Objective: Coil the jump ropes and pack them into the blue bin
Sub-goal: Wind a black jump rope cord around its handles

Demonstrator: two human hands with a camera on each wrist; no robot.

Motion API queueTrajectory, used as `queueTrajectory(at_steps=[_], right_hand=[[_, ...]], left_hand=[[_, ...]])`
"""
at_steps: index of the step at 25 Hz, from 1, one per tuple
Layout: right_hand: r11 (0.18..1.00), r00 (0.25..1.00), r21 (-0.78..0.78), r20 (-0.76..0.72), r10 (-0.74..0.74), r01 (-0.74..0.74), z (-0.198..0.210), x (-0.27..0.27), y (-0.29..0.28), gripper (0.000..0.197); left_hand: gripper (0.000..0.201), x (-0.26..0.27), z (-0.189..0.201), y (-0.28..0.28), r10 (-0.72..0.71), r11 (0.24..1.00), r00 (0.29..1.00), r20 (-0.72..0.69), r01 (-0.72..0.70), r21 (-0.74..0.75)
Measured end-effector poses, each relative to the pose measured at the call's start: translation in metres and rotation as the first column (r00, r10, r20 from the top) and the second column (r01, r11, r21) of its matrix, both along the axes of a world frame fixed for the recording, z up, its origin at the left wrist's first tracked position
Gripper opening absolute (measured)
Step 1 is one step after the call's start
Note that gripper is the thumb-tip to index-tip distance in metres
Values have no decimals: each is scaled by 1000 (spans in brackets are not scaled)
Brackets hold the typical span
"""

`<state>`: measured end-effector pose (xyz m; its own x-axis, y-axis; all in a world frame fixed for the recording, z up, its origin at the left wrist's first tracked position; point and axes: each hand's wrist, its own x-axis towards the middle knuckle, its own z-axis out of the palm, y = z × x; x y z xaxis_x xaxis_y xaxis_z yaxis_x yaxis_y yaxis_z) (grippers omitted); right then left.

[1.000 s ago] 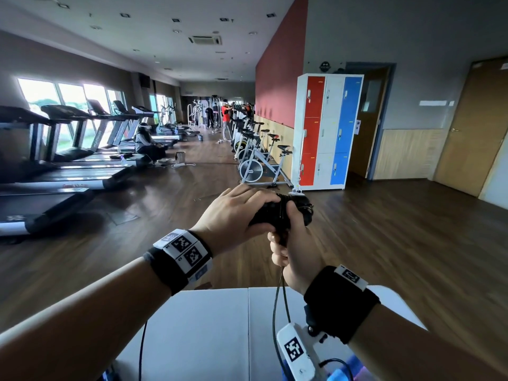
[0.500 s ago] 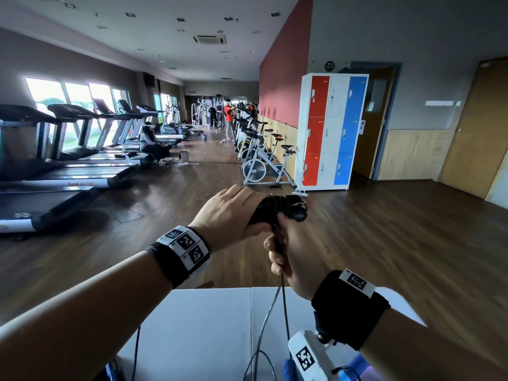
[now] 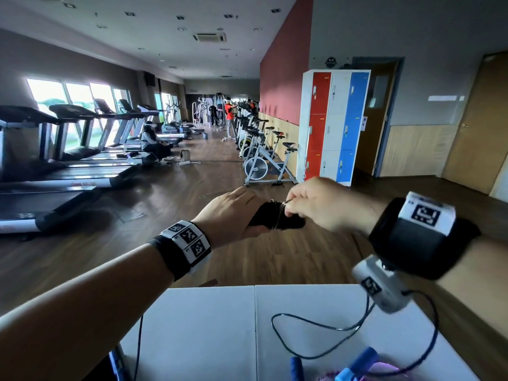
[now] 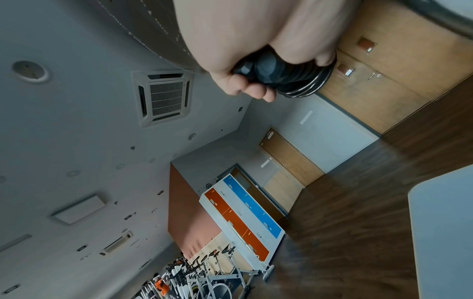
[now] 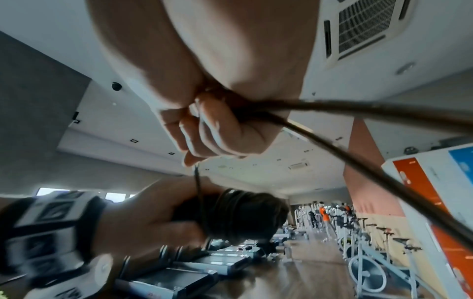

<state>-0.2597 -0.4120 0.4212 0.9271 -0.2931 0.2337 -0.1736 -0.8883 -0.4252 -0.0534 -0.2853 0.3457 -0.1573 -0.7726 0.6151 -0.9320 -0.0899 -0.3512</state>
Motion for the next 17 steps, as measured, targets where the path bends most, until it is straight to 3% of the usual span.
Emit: queueTrajectory(at_steps=[5, 11, 13, 14, 17], right_hand=[[969, 993, -219, -22, 113, -115, 45, 14, -35, 15], [973, 980, -124, -34, 194, -197, 38, 36, -72, 22], [984, 984, 8, 5, 177, -177, 24, 38, -79, 30], [971, 982, 149, 46, 183, -187, 16, 40, -81, 32], [812, 975, 542, 174, 141, -214, -13, 41, -77, 22]], left_hand=[[57, -19, 7, -1, -82, 997, 997, -7, 82, 5], [57, -33, 18, 6, -153, 988, 987, -55, 153, -3], [58, -38, 20, 9, -206, 978, 976, -70, 204, -40], [59, -40, 20, 10, -235, 971, 969, -79, 231, -65], [61, -44, 28, 11, -246, 962, 962, -122, 227, -152]])
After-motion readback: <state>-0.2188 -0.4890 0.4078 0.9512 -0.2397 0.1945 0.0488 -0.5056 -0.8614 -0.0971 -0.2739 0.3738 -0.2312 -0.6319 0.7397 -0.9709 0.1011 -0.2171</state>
